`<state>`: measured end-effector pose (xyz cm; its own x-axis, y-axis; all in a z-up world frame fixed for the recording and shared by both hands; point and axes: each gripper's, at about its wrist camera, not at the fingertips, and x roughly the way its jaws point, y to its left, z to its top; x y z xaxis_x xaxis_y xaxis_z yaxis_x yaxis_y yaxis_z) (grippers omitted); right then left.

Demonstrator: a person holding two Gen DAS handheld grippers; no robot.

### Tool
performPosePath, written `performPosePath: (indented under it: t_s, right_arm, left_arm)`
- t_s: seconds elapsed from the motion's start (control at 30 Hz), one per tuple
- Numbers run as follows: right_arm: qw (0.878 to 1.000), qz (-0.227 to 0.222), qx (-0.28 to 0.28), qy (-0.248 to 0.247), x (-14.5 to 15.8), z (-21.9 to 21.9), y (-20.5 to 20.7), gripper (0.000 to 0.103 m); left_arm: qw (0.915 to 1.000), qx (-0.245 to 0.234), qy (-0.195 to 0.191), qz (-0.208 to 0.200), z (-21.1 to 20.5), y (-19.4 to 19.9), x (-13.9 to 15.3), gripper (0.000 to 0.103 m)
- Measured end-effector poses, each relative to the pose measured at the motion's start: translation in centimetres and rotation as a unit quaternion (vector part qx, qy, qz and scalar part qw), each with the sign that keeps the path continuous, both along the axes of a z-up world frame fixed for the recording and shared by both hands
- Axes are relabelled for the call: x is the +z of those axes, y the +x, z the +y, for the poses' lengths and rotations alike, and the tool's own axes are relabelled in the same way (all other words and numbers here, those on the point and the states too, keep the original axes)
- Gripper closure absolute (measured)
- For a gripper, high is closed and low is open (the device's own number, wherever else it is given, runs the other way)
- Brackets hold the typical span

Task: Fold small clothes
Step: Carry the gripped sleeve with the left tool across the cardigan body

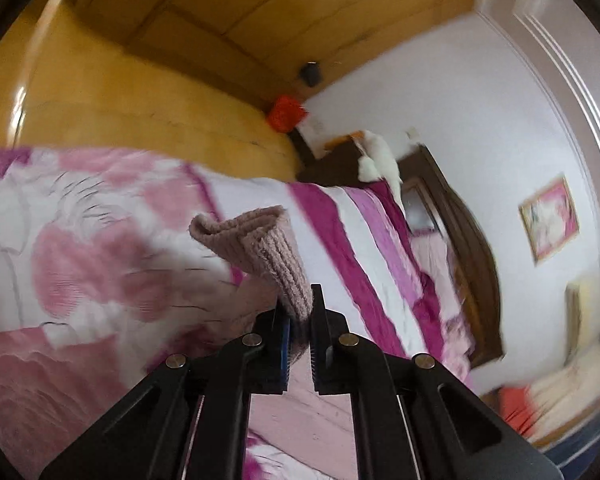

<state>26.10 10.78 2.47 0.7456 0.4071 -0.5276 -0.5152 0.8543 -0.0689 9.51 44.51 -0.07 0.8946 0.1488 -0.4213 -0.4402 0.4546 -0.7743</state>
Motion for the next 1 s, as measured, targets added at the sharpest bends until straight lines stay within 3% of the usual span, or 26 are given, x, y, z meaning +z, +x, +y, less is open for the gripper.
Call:
performPosePath:
  t_s: [0.23, 0.4, 0.5, 0.8, 1.0]
  right_arm:
    - [0.999, -0.020, -0.029, -0.003, 1.7, -5.9, 0.3, 0.000]
    - [0.997, -0.034, -0.065, -0.001, 3.1, -13.2, 0.1, 0.000]
    - [0.995, -0.039, -0.094, 0.000, 3.6, -17.8, 0.2, 0.000]
    - [0.982, -0.043, -0.185, -0.009, 3.4, -31.0, -0.3, 0.000]
    - [0.974, -0.043, -0.221, -0.014, 2.3, -37.1, -0.7, 0.000]
  left_arm:
    - [0.9947, -0.079, 0.066, -0.002, -6.4, 4.4, 3.8, 0.103]
    - [0.9788, -0.154, 0.132, 0.030, -13.0, 7.8, 5.1, 0.103]
    - [0.9708, -0.181, 0.151, 0.044, -16.0, 9.3, 5.3, 0.103]
    - [0.9587, -0.219, 0.176, 0.042, -23.9, 12.4, 6.7, 0.103]
    - [0.9374, -0.258, 0.228, 0.051, -29.8, 13.8, 7.3, 0.103]
